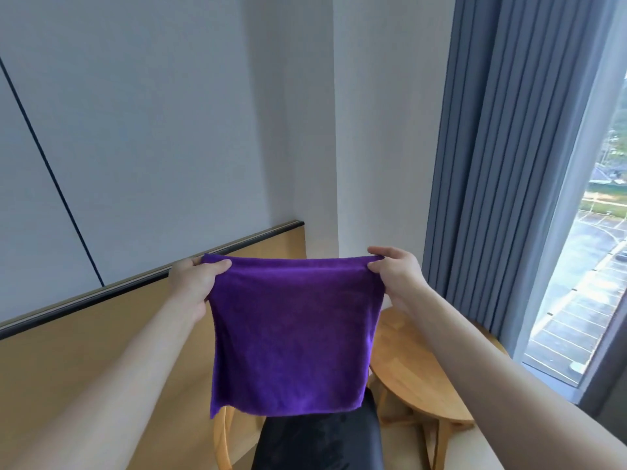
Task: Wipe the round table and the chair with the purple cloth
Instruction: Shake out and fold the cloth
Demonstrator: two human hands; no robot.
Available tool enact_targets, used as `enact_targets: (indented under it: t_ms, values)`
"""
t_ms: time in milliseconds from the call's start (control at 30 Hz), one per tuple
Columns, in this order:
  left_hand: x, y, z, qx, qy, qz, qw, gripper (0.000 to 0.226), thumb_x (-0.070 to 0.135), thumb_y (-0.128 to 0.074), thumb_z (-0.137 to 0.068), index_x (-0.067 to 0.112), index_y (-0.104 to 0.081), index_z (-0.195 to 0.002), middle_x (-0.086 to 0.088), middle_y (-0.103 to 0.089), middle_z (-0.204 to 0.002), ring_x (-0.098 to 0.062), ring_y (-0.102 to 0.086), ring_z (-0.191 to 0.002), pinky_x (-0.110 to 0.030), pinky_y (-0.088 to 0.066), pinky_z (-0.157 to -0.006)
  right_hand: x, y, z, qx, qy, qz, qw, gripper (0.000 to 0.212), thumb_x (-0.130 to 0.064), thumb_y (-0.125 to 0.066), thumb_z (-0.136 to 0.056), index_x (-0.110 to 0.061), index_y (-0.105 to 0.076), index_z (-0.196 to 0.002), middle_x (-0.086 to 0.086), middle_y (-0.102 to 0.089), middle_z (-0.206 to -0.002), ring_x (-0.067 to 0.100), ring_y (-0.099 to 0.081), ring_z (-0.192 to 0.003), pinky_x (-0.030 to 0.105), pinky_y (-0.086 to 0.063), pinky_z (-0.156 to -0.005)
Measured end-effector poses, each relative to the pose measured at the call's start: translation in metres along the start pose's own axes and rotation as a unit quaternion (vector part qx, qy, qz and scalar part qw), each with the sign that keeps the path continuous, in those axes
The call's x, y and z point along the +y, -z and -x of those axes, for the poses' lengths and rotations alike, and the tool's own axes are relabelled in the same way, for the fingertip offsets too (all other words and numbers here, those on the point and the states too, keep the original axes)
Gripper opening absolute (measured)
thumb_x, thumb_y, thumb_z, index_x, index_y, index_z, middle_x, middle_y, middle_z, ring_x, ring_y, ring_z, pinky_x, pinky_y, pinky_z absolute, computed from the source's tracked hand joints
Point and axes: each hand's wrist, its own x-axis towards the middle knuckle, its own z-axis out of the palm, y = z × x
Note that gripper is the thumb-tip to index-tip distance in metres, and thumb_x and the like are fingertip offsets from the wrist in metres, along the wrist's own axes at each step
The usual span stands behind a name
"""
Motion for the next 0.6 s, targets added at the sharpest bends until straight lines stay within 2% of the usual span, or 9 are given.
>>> enact_targets:
  t_ms: [133,233,267,333,367,400,433,533,600]
  values:
    - [0.008,0.001,0.001,0.012,-0.018,-0.046,0.999,0.026,0.0,-0.086,-0.074,-0.006,-0.071,-0.095,-0.019,-0.072,-0.091,-0.031,-0.069,-0.078,-0.04,-0.057,-0.076,-0.008,0.01,-0.001,0.008,0.011,0.014,1.0,0.038,0.006,-0.06,-0.087,-0.012,-0.071,-0.118,0.012,-0.068,-0.112,0.032,-0.068,-0.105,0.052,-0.057,-0.095]
    - [0.015,-0.002,0.001,-0.007,-0.027,-0.075,0.997,0.034,0.002,-0.088,-0.072,-0.007,-0.072,-0.101,-0.022,-0.073,-0.1,-0.038,-0.071,-0.091,-0.04,-0.056,-0.078,-0.014,0.019,-0.005,0.014,0.01,-0.006,1.0,0.039,0.008,-0.064,-0.086,-0.011,-0.067,-0.12,0.014,-0.066,-0.113,0.03,-0.069,-0.095,0.049,-0.061,-0.088]
    - [0.019,-0.003,0.001,-0.017,-0.031,-0.093,0.995,0.046,0.004,-0.089,-0.073,-0.007,-0.069,-0.113,-0.023,-0.072,-0.113,-0.04,-0.069,-0.103,-0.042,-0.056,-0.085,-0.015,0.022,-0.006,0.013,0.0,-0.031,0.999,0.037,0.009,-0.064,-0.087,-0.009,-0.066,-0.119,0.015,-0.067,-0.109,0.029,-0.068,-0.089,0.045,-0.063,-0.081]
    - [0.027,-0.005,0.002,-0.031,-0.038,-0.127,0.991,0.085,0.006,-0.089,-0.075,-0.004,-0.046,-0.147,-0.02,-0.055,-0.145,-0.037,-0.058,-0.128,-0.045,-0.05,-0.105,-0.02,0.027,-0.007,0.007,-0.031,-0.113,0.993,0.031,0.011,-0.063,-0.088,-0.002,-0.066,-0.116,0.016,-0.067,-0.097,0.026,-0.066,-0.074,0.037,-0.061,-0.064]
    - [0.032,-0.005,0.002,-0.04,-0.043,-0.125,0.99,0.093,0.006,-0.088,-0.077,0.0,-0.036,-0.154,-0.018,-0.048,-0.151,-0.034,-0.054,-0.132,-0.046,-0.047,-0.11,-0.022,0.03,-0.007,0.007,-0.047,-0.157,0.986,0.026,0.009,-0.064,-0.09,0.001,-0.066,-0.114,0.015,-0.065,-0.091,0.025,-0.063,-0.069,0.034,-0.059,-0.059]
    - [0.035,-0.005,0.003,-0.06,-0.047,-0.119,0.99,0.091,0.004,-0.086,-0.079,0.004,-0.036,-0.155,-0.018,-0.051,-0.148,-0.032,-0.057,-0.128,-0.044,-0.048,-0.108,-0.024,0.033,-0.007,0.01,-0.06,-0.193,0.979,0.021,0.006,-0.064,-0.092,0.003,-0.066,-0.112,0.013,-0.061,-0.089,0.024,-0.061,-0.066,0.034,-0.058,-0.057]
    - [0.039,-0.004,0.003,-0.091,-0.051,-0.119,0.987,0.079,0.001,-0.083,-0.082,0.006,-0.044,-0.151,-0.017,-0.06,-0.137,-0.029,-0.063,-0.117,-0.039,-0.052,-0.099,-0.025,0.036,-0.008,0.011,-0.067,-0.21,0.975,0.016,0.004,-0.063,-0.094,0.004,-0.067,-0.11,0.013,-0.06,-0.091,0.023,-0.06,-0.066,0.033,-0.058,-0.058]
    - [0.055,-0.003,0.006,-0.17,-0.077,-0.137,0.973,0.042,-0.006,-0.068,-0.092,0.008,-0.065,-0.131,-0.009,-0.072,-0.1,-0.017,-0.067,-0.082,-0.023,-0.056,-0.069,-0.029,0.043,-0.007,-0.016,-0.063,-0.181,0.981,0.018,0.003,-0.054,-0.1,0.001,-0.071,-0.101,0.017,-0.062,-0.101,0.025,-0.06,-0.081,0.033,-0.061,-0.071]
    - [0.07,-0.005,0.005,-0.19,-0.089,-0.124,0.97,0.036,-0.008,-0.062,-0.095,0.009,-0.066,-0.127,-0.006,-0.07,-0.093,-0.015,-0.065,-0.075,-0.023,-0.056,-0.065,-0.031,0.044,-0.004,-0.042,-0.056,-0.156,0.985,0.02,0.008,-0.052,-0.099,0.002,-0.071,-0.105,0.017,-0.061,-0.099,0.024,-0.058,-0.081,0.034,-0.058,-0.081]
